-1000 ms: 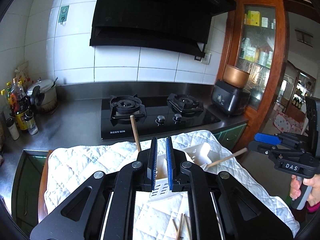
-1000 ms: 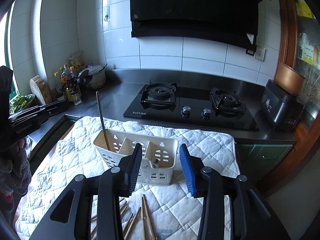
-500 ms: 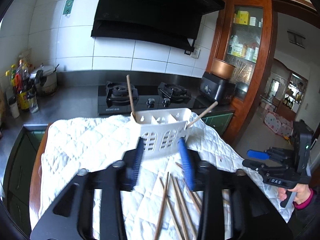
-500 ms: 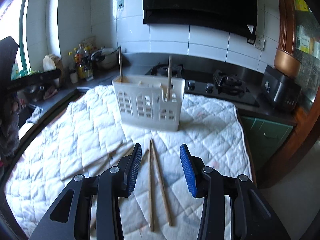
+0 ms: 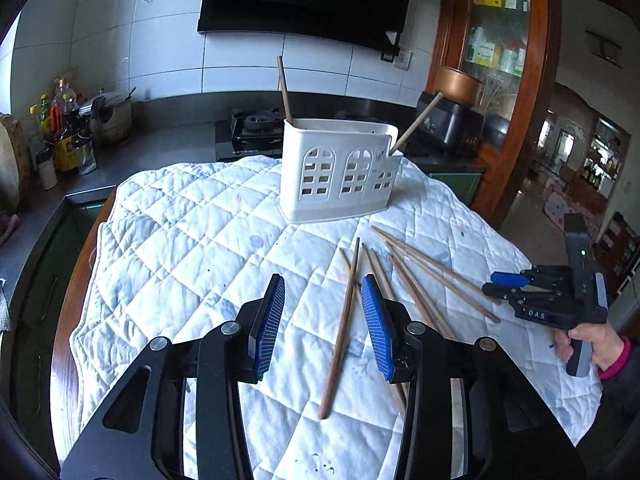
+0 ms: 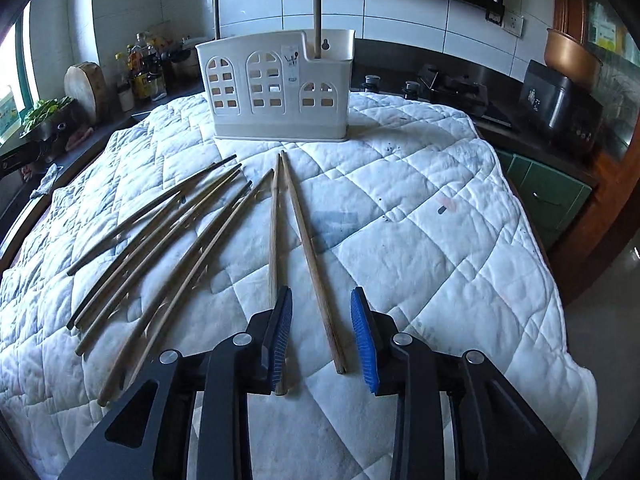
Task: Organize utensils
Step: 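Move both open tools back over the remaining chopsticks, then close the right tool on a chopstick while the left tool grasps another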
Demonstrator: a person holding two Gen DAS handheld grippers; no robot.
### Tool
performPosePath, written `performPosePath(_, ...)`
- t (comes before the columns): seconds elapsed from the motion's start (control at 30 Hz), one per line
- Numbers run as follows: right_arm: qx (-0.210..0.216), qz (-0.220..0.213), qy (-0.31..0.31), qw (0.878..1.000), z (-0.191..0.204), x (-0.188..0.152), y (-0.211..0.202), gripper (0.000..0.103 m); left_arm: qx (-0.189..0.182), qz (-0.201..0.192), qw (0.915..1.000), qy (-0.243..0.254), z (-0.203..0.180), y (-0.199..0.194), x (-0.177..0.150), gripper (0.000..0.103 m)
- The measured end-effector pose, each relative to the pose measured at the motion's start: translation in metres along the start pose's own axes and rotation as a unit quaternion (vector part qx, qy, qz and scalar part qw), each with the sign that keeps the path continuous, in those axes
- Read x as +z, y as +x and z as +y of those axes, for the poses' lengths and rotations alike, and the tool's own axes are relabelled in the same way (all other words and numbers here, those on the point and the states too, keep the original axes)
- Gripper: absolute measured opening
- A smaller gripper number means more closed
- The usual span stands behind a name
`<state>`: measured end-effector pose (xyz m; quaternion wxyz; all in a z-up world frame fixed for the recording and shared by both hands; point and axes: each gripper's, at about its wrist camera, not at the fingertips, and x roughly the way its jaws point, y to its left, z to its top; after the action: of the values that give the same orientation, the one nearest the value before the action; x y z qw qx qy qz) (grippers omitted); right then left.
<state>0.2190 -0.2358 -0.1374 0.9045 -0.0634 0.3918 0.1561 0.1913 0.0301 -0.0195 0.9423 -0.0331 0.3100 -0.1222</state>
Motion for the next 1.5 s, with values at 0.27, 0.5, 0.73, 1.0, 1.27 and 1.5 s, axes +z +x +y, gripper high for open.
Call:
performPosePath(0.27,-0.001,0.01,-0.013,1.0,0.004,0.003,0.018,0.023,0.009,0.026,0.9996,0.005,0.002,0.006,-0.029,0.041)
performPosePath(0.5,-0.003,0.014,-0.017,1.0,0.002,0.007,0.027,0.017,0.008,0.046,0.9989,0.008,0.001,0.014,-0.04,0.041)
performPosePath(0.73,-0.011,0.017,-0.03,0.999,0.005,0.008,0.029,0.012,0.003,0.068,0.9975,0.019,-0.004,0.029,-0.049,0.04)
performPosePath(1.0,-0.023,0.013,-0.046,0.999,0.011,0.007,0.026,0.009,0.007,0.096,0.9946,0.038,-0.01,0.053,-0.055,0.04)
performPosePath(1.27,-0.011,0.002,-0.023,1.0,0.008,0.008,0.013,0.008,0.012,0.116,0.992,0.048,-0.014,0.072,-0.057,0.031)
performPosePath(1.5,-0.004,-0.016,-0.015,1.0,0.011,0.011,-0.001,0.007,0.012,0.127,0.9907,0.046,-0.015,0.081,-0.057,0.023)
